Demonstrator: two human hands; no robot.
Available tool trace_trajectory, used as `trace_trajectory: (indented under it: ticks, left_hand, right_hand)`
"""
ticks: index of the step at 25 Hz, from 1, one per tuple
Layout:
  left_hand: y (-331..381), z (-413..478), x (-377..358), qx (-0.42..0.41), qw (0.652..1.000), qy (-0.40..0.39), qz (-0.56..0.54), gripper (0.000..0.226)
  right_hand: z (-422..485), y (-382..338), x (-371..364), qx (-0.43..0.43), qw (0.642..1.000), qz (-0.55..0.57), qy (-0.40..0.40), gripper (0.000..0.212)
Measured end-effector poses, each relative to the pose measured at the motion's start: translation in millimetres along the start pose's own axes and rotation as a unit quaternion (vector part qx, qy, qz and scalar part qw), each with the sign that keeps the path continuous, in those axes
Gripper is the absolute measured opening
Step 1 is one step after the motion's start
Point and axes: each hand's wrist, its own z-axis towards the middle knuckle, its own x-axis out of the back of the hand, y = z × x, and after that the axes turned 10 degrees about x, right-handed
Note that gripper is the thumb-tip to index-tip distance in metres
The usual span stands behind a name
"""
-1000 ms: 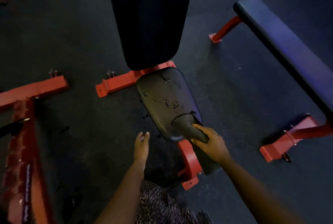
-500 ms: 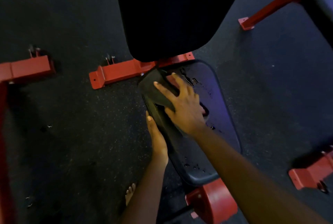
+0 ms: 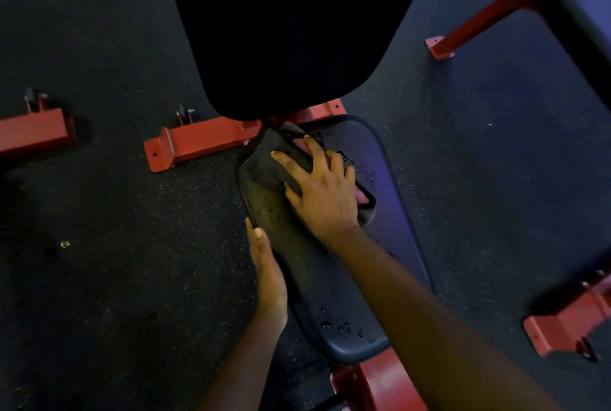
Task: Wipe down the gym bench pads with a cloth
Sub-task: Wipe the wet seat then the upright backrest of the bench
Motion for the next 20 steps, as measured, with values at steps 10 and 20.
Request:
trace_trajectory:
  ticks: [10,20]
  left_hand:
    - [8.9,-9.9,-2.0,0.005,0.999,-0.013,0.035,0.064]
    - [14.6,-23.3,1.6,0.033,0.996,-0.080,-0.018,0.050]
  right_hand:
    - [8.6,98.9,18.1,-0.318,0.943,0.094,-0.028,0.054]
    - [-57.7,-35.5,2.7,-0.098,0.993,0.065,0.006,0.057]
